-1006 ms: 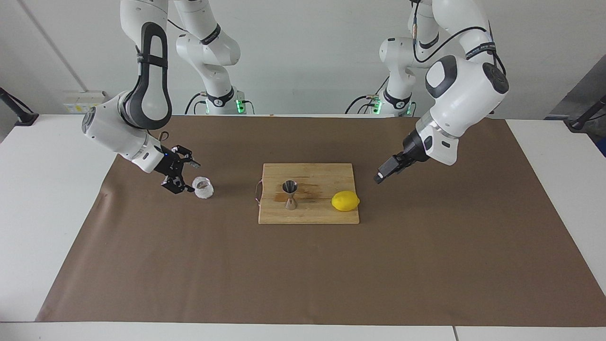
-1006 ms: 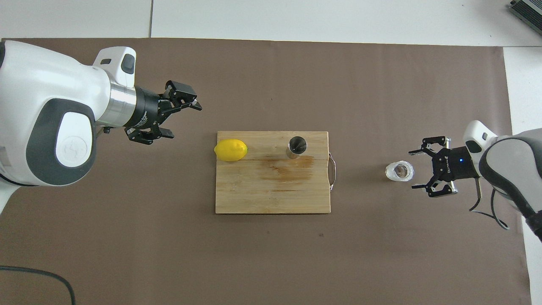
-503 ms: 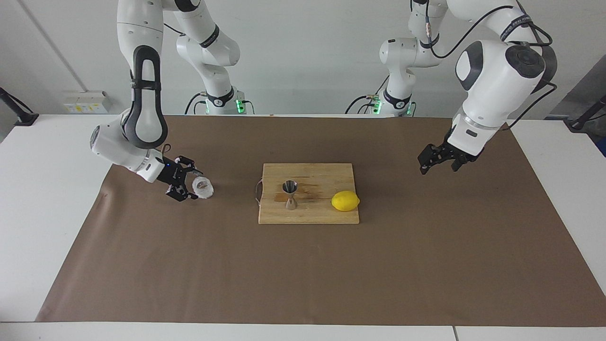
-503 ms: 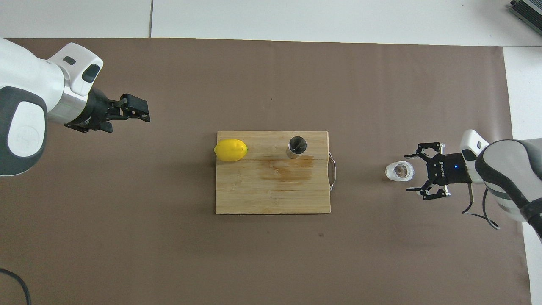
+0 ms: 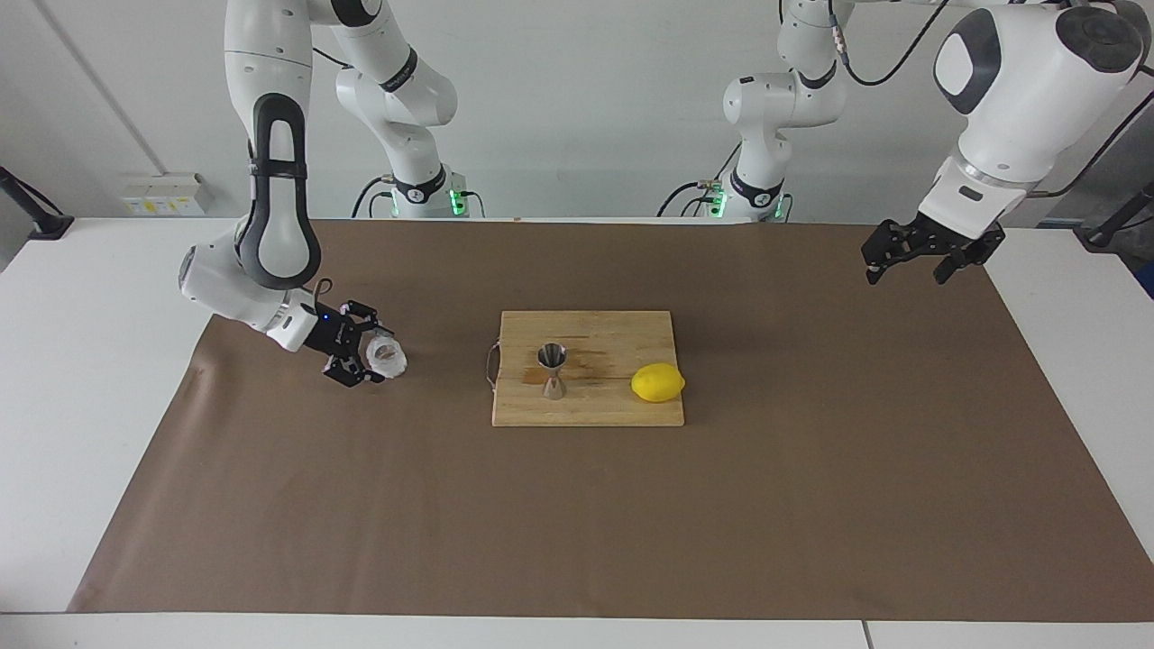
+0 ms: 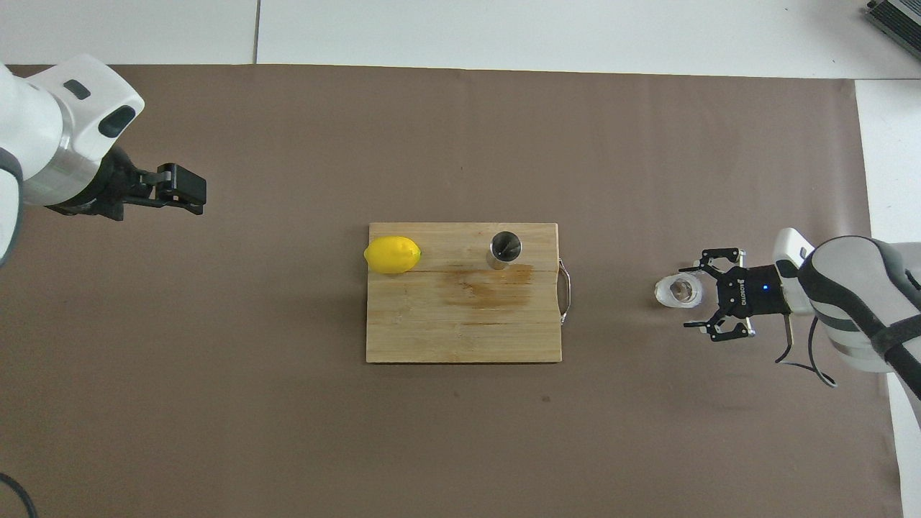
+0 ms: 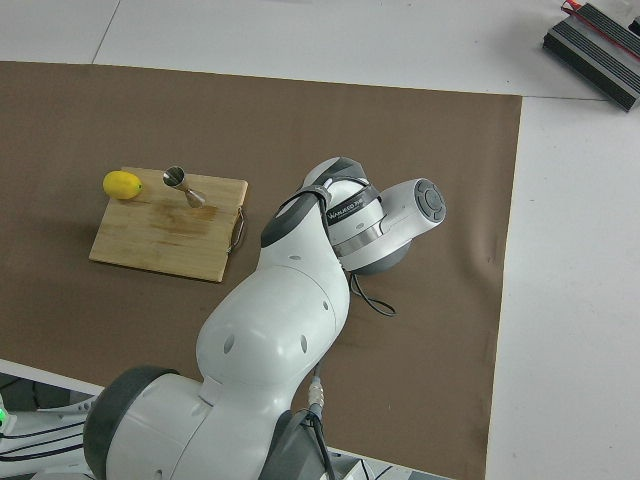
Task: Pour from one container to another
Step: 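Retract the left gripper while the right gripper opens toward the white cup, then grasp the white cup with the right gripper and lift it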
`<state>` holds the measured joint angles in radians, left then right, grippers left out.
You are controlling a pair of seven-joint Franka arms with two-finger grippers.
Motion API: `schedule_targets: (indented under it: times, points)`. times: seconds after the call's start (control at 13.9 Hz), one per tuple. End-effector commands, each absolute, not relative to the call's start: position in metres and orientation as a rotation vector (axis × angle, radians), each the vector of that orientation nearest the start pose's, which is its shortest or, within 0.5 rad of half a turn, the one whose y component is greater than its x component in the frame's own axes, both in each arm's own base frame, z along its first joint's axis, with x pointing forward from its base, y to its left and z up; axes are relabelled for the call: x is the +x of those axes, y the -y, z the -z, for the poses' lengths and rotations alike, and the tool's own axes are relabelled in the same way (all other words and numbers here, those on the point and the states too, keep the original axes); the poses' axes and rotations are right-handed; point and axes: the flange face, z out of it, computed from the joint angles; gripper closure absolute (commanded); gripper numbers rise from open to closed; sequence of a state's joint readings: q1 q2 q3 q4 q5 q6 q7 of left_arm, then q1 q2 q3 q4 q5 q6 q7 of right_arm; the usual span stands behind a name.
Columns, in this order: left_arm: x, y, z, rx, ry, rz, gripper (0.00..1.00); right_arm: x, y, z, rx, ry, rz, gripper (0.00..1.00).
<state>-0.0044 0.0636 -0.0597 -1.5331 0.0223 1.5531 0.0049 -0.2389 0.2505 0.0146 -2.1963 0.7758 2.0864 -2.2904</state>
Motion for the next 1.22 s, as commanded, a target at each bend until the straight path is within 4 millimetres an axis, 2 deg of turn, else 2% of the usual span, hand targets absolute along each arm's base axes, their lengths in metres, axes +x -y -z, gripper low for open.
schedule_targets:
  times: [0.0, 0.14, 0.29, 0.36, 0.43, 0.65, 1.01, 1.15]
  points:
    - [0.563, 0.020, -0.620, -3.114, -0.100, -0.052, 0.00, 0.519, 0.079, -0.257, -1.826, 1.788, 0.657, 0.02]
    - [0.557, 0.028, -0.615, -3.112, -0.122, -0.033, 0.00, 0.519, 0.079, -0.257, -1.828, 1.782, 0.657, 0.37]
    - [0.562, 0.040, -0.607, -3.111, -0.166, 0.100, 0.00, 0.520, 0.078, -0.258, -1.841, 1.760, 0.676, 0.86]
    - [0.562, 0.042, -0.599, -3.106, -0.167, 0.205, 0.00, 0.521, 0.078, -0.259, -1.851, 1.737, 0.699, 0.99]
    - [0.558, 0.045, -0.589, -3.104, -0.180, 0.204, 0.00, 0.521, 0.078, -0.259, -1.853, 1.735, 0.702, 1.00]
    - [0.558, 0.040, -0.585, -3.140, -0.148, 0.120, 0.00, 0.525, 0.075, -0.271, -1.888, 1.703, 0.701, 1.00]
    - [0.554, 0.036, -0.593, -3.141, -0.129, 0.120, 0.00, 0.536, 0.032, -0.321, -1.949, 1.659, 0.681, 1.00]
    - [0.551, 0.035, -0.595, -3.141, -0.131, 0.108, 0.00, 0.540, 0.003, -0.344, -1.982, 1.619, 0.657, 1.00]
